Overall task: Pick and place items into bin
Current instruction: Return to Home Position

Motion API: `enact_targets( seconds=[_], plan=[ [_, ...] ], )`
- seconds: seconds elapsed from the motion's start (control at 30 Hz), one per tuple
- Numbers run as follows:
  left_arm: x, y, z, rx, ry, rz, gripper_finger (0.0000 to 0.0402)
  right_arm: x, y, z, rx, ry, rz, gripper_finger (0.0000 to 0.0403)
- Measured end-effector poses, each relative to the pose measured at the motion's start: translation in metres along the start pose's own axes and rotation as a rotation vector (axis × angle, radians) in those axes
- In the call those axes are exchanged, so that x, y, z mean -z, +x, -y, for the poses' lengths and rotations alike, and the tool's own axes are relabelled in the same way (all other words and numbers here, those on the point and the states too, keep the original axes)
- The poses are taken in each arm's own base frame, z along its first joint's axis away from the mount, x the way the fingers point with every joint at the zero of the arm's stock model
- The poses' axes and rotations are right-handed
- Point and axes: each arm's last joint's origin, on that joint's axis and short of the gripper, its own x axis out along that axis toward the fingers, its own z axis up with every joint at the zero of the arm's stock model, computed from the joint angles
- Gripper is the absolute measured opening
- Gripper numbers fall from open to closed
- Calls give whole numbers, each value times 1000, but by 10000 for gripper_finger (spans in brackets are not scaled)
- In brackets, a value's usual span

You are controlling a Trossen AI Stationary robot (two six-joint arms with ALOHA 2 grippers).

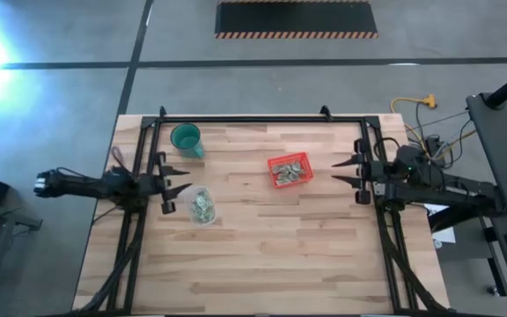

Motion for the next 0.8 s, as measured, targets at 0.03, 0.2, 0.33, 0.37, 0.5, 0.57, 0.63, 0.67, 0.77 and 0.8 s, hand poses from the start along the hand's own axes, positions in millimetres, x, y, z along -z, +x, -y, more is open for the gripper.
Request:
enact_targets(
  seconds=[0.03, 0.2, 0.33, 0.37, 0.5, 0.57, 0.63, 0.67, 0.77, 0.8],
  plan=[
    [0, -2, 0, 5, -6, 20, 132, 3, -2, -1, -1, 8, 7, 123],
    [2, -9, 0, 20, -28, 9, 132, 19, -12, -9, -4, 44, 11, 116],
    [4, -10, 0, 29, -43, -11, 132, 30, -19, -15, 5, 75, 46, 114],
    [4, -10, 0, 29, -45, -3, 132, 33, -21, -16, 8, 80, 59, 113],
    [4, -10, 1, 38, -57, -10, 132, 41, -24, -19, 11, 117, 102, 114],
    [3, -10, 0, 34, -66, 1, 132, 44, -21, -21, -6, 139, 113, 113],
    [4, -10, 1, 39, -70, 0, 132, 46, -18, -22, -23, 145, 135, 110],
    [4, -10, 1, 42, -70, -1, 132, 49, -16, -23, -30, 152, 138, 109],
    [4, -10, 1, 47, -80, 1, 132, 53, -13, -27, -47, 153, 167, 106],
    [4, -10, 1, 49, -88, -2, 132, 54, -13, -28, -52, 151, 181, 105]
  ],
)
